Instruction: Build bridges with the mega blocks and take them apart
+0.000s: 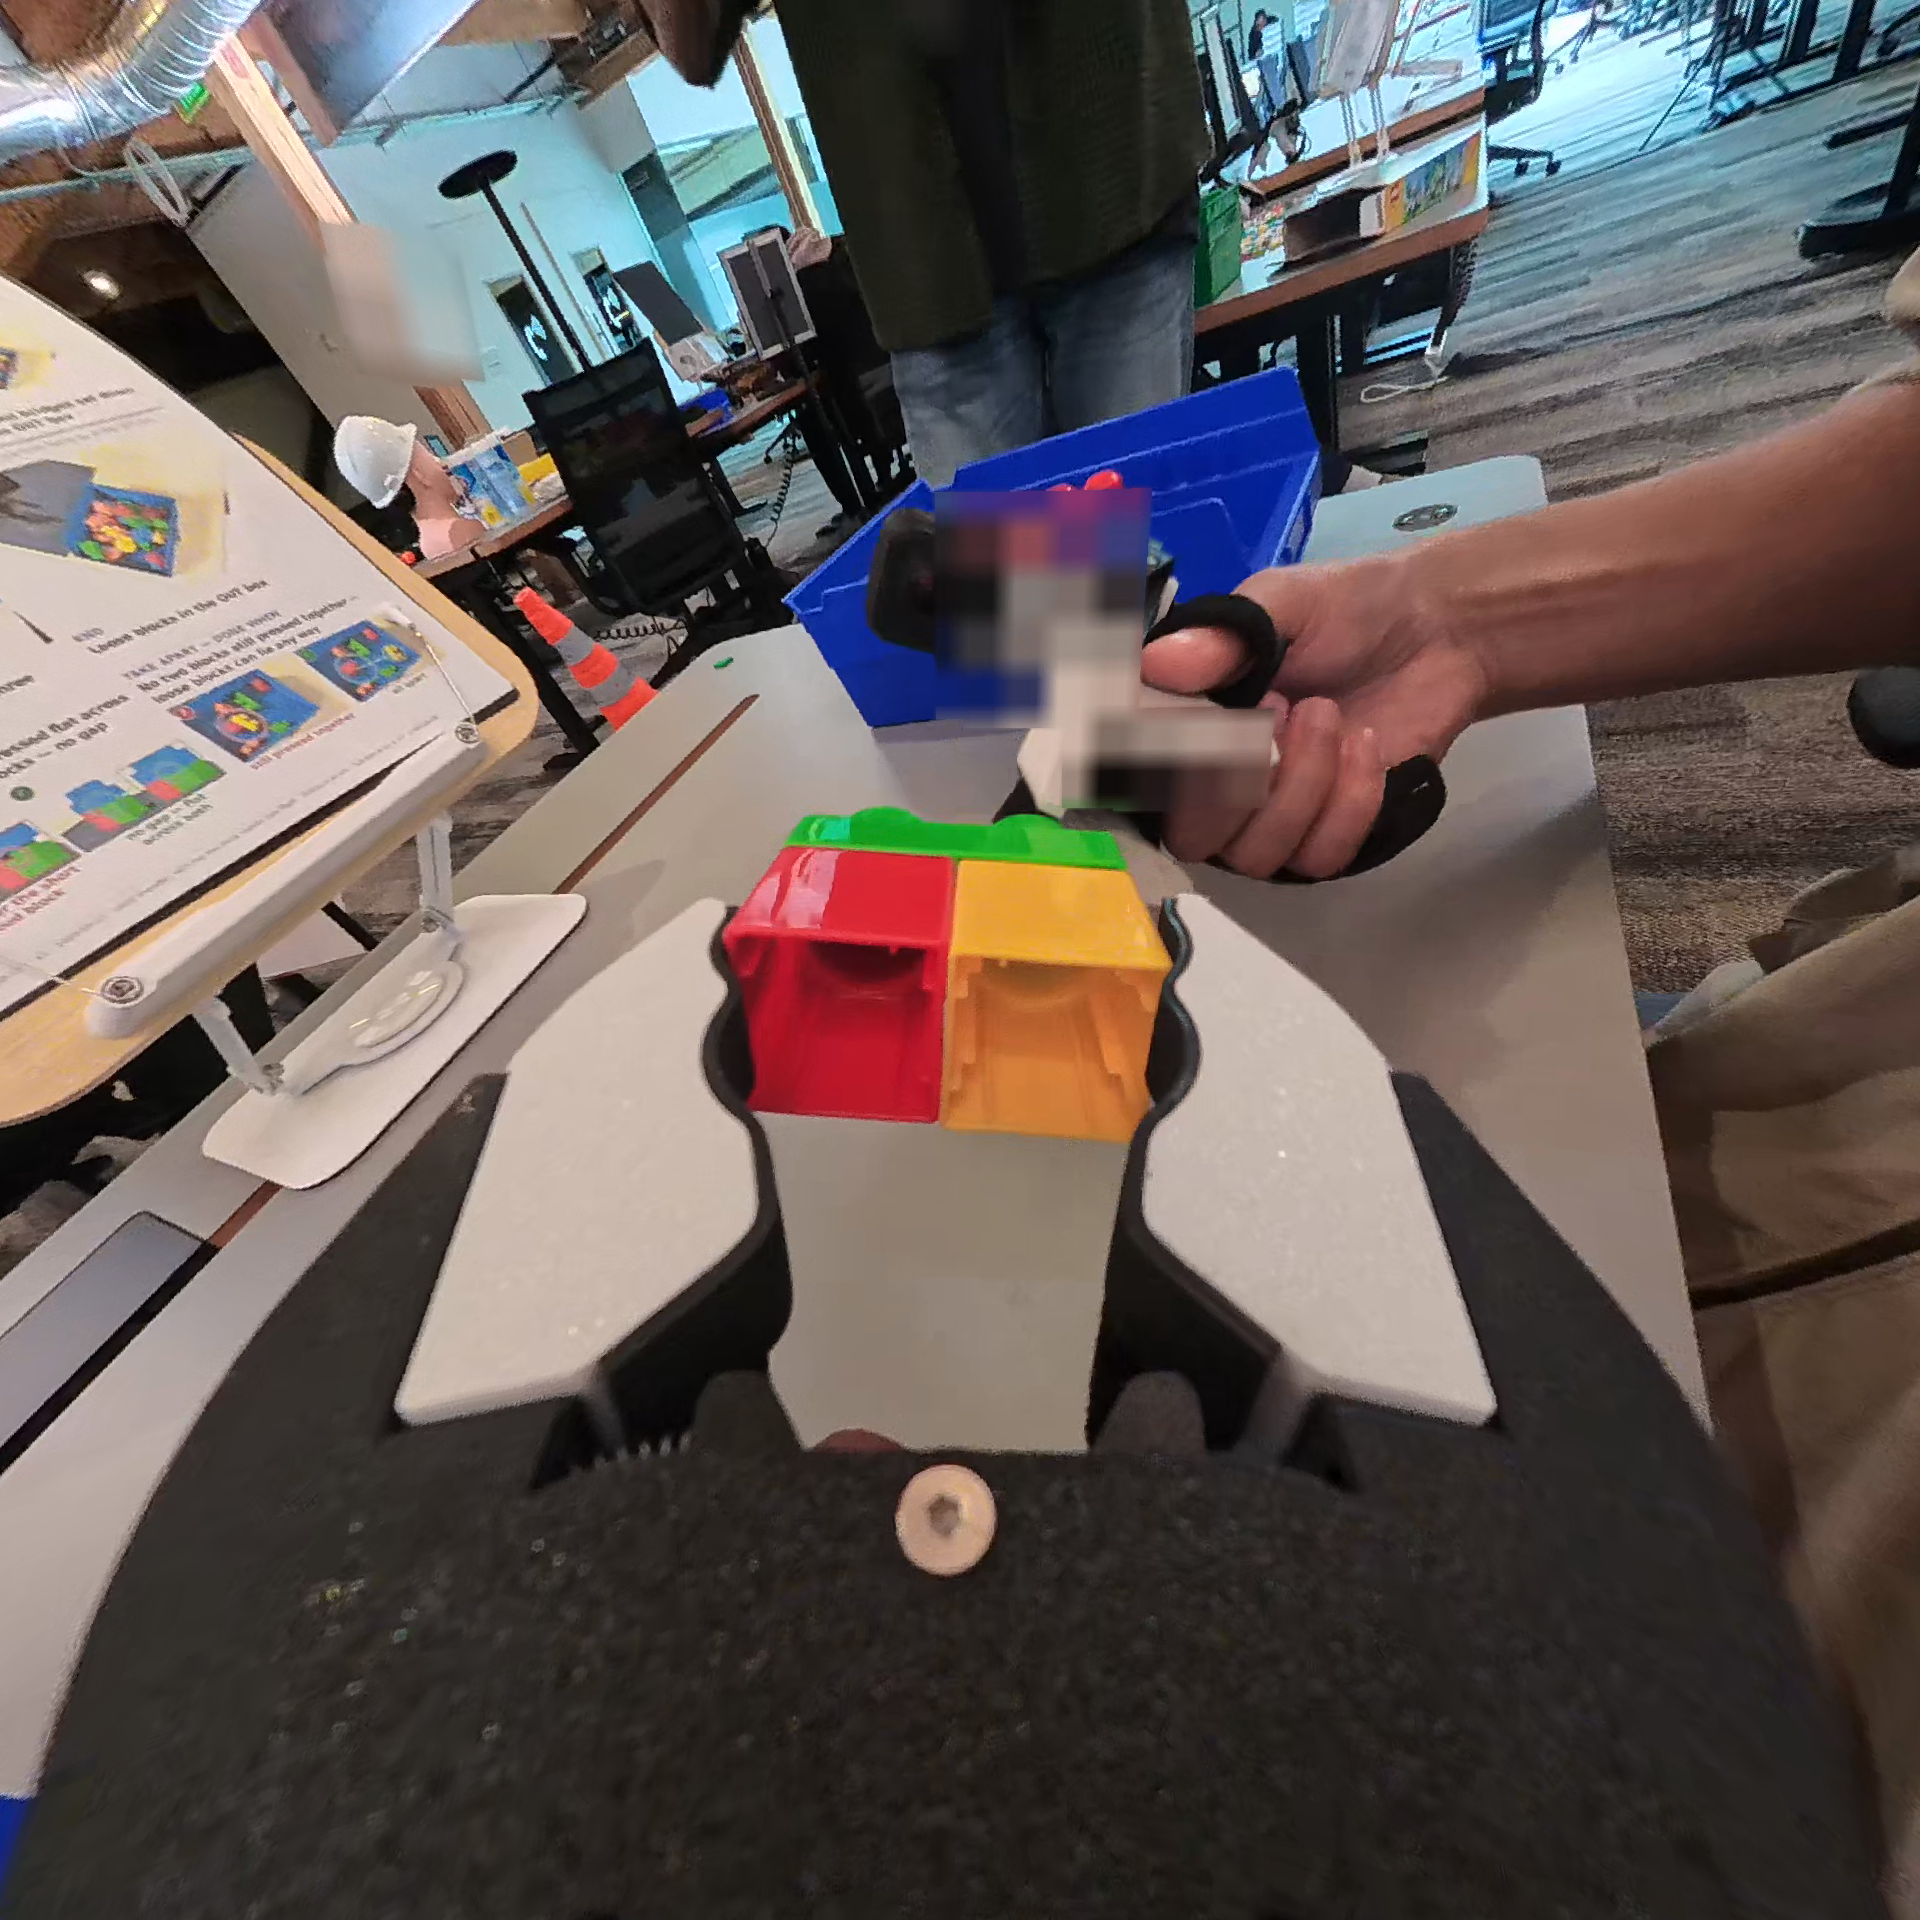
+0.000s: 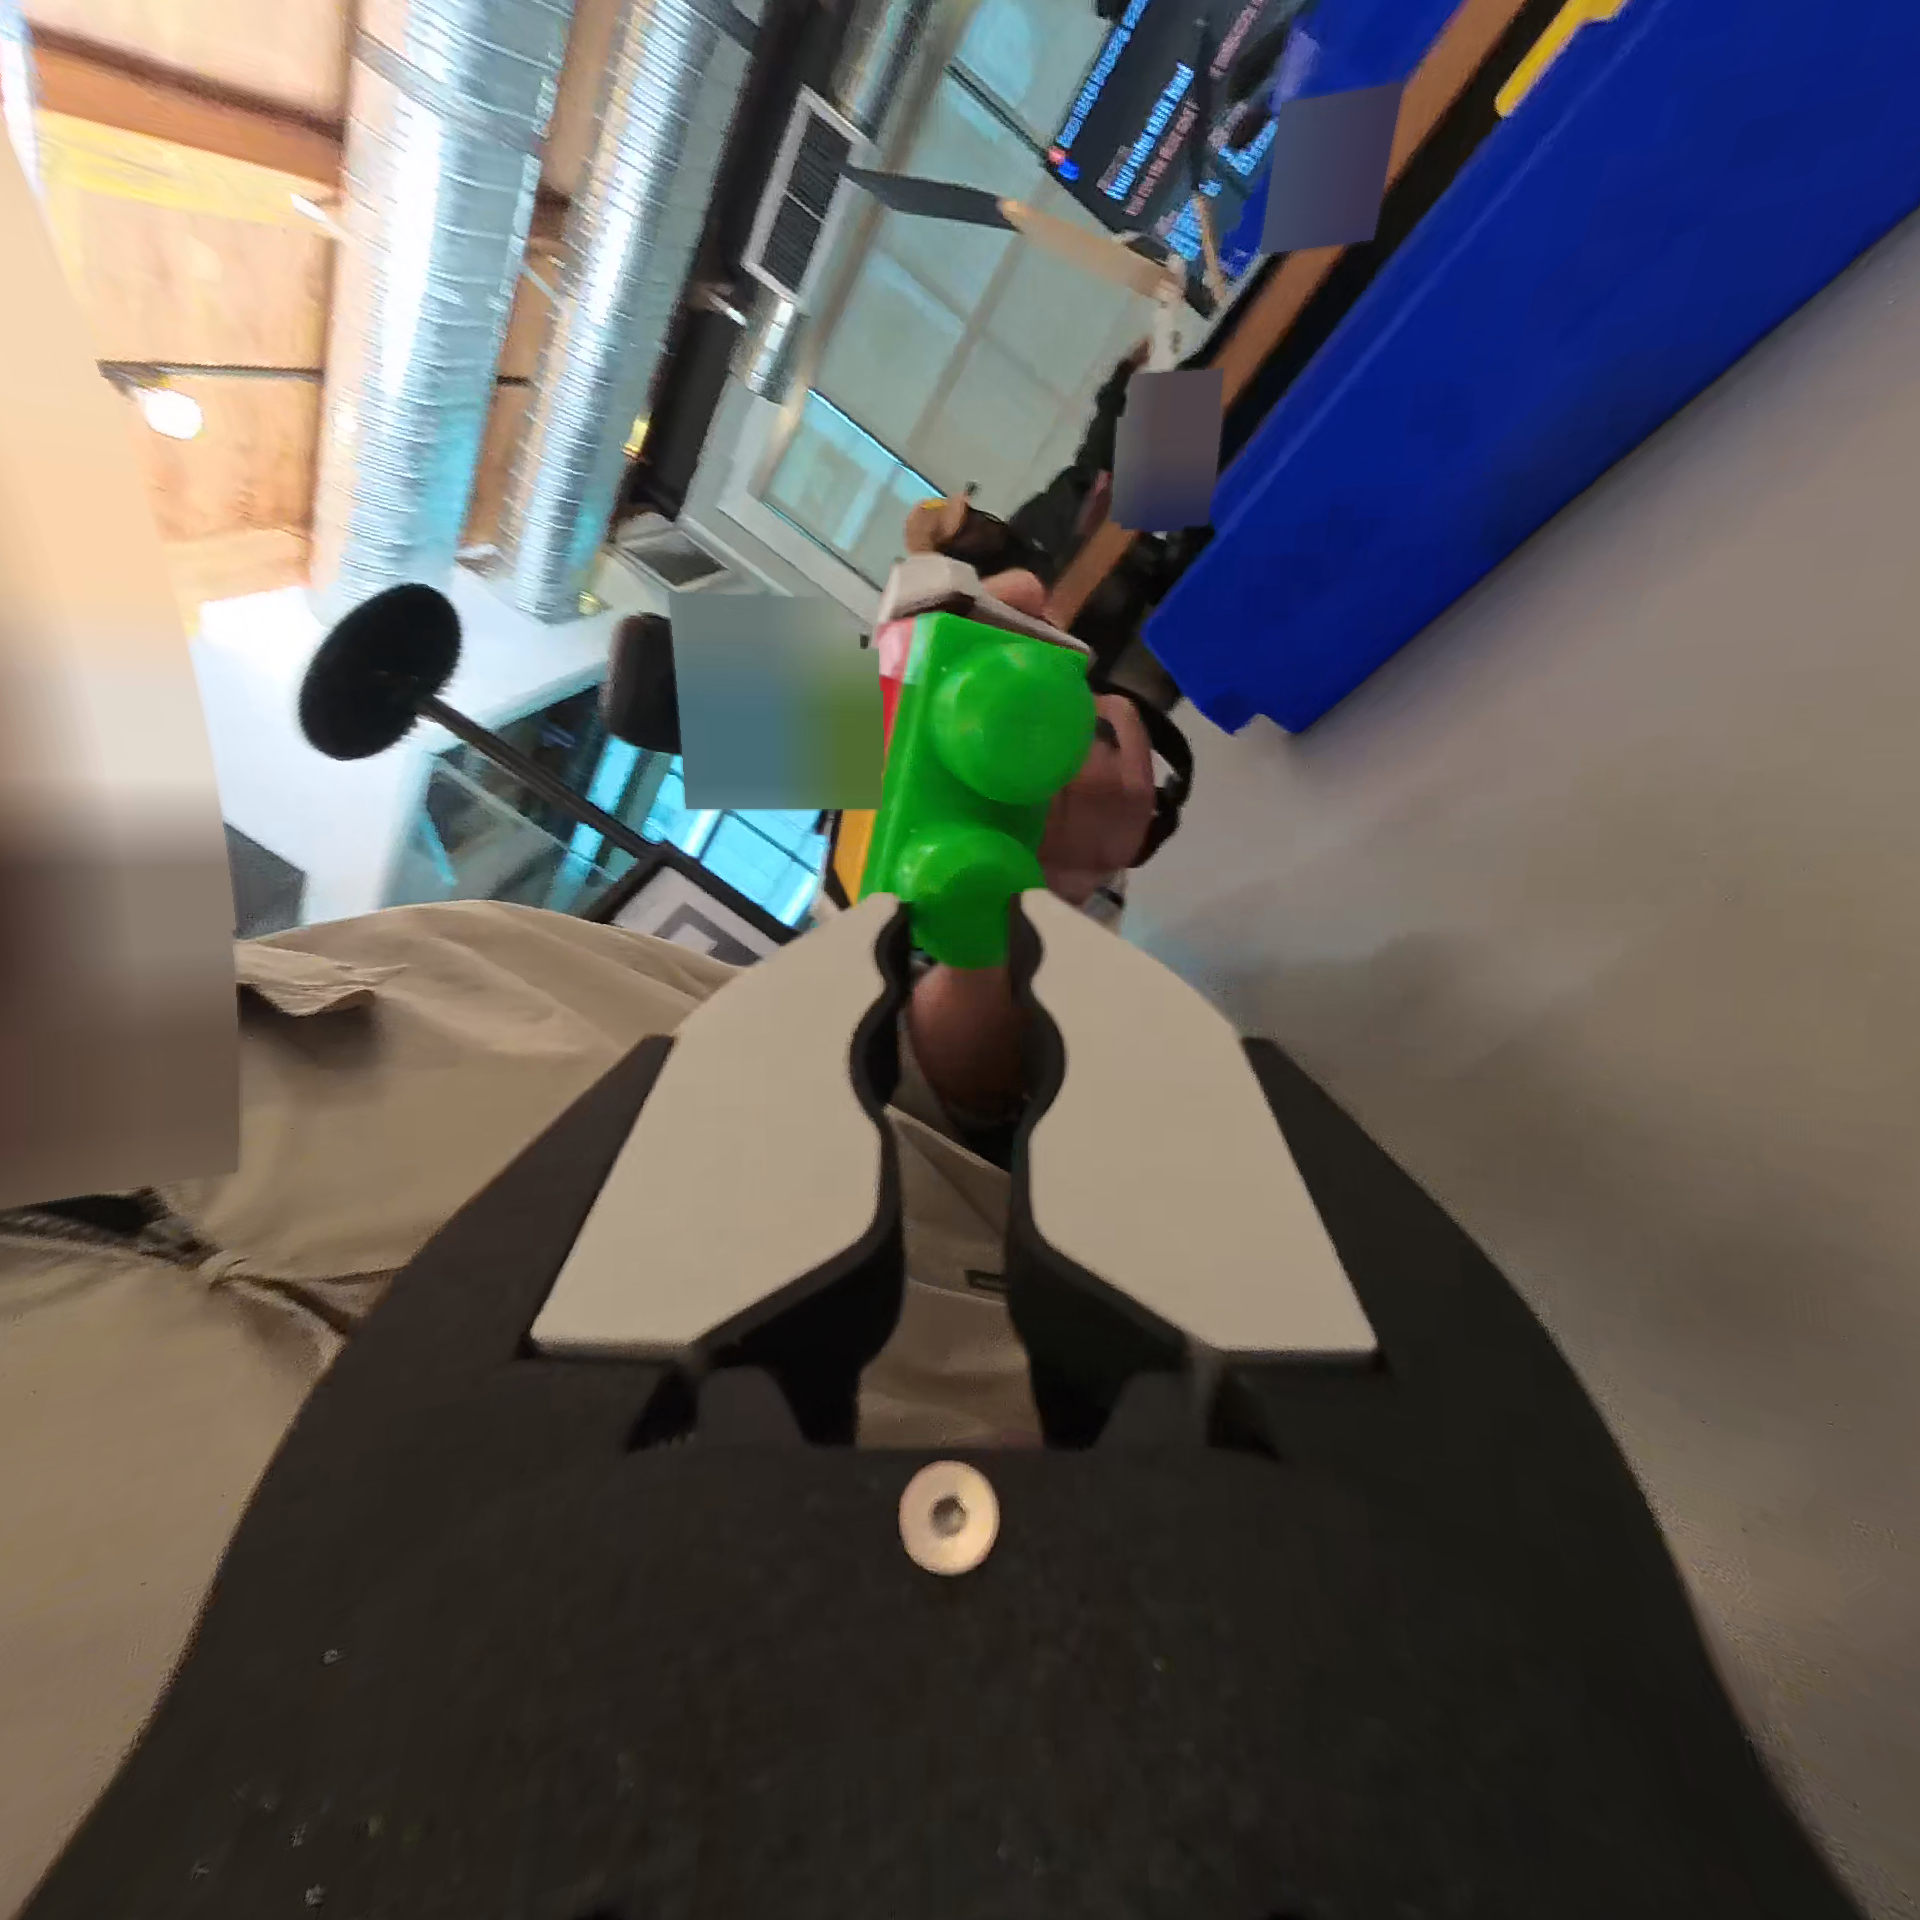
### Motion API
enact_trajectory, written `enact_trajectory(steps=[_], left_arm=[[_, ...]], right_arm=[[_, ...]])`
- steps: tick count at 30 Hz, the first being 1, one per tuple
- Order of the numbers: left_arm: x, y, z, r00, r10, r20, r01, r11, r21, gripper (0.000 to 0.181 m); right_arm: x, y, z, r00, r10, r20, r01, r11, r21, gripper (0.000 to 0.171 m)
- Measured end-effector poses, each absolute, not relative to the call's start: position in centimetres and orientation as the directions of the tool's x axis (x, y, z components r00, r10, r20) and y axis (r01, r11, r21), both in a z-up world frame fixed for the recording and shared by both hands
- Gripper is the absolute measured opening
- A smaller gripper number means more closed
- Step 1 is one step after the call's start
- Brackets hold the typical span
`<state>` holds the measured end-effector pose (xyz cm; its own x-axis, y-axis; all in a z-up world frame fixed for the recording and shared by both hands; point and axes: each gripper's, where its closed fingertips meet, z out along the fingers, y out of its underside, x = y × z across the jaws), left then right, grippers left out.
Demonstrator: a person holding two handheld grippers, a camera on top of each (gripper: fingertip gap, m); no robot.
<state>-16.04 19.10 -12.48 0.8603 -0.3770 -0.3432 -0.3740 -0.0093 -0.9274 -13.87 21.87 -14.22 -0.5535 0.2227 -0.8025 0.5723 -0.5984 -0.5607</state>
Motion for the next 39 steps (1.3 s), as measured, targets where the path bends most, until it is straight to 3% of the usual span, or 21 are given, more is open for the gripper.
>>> enact_trajectory(steps=[4, 24, 29, 35, 37, 39], left_arm=[[-16.0, 19.0, -12.5, 0.863, -0.389, -0.321, -0.349, -0.002, -0.937, 0.074], [-16.1, 19.4, -12.5, 0.868, -0.401, -0.293, -0.31, 0.024, -0.951, 0.074], [-16.4, 19.7, -12.9, 0.855, -0.358, -0.376, -0.405, -0.008, -0.914, 0.074], [-15.9, 19.9, -13.1, 0.824, -0.326, -0.463, -0.495, -0.016, -0.869, 0.074], [-15.5, 19.9, -13.1, 0.814, -0.33, -0.478, -0.507, -0.003, -0.862, 0.074], [-15.0, 19.8, -12.9, 0.814, -0.342, -0.469, -0.493, 0.02, -0.87, 0.074]], right_arm=[[-13.7, 21.9, -13.7, -0.58, 0.202, -0.789, 0.556, -0.61, -0.564, 0.0], [-13.7, 22.0, -13.7, -0.587, 0.169, -0.792, 0.568, -0.612, -0.551, 0.0], [-14.7, 22.7, -14.2, -0.545, 0.344, -0.765, 0.529, -0.567, -0.631, 0.001], [-15.9, 22.7, -15.1, -0.412, 0.665, -0.623, 0.483, -0.42, -0.768, 0.06], [-15.7, 21.5, -14.6, -0.451, 0.621, -0.641, 0.498, -0.421, -0.758, 0.068], [-15.3, 20.7, -13.4, -0.506, 0.455, -0.733, 0.532, -0.504, -0.68, 0.062]])
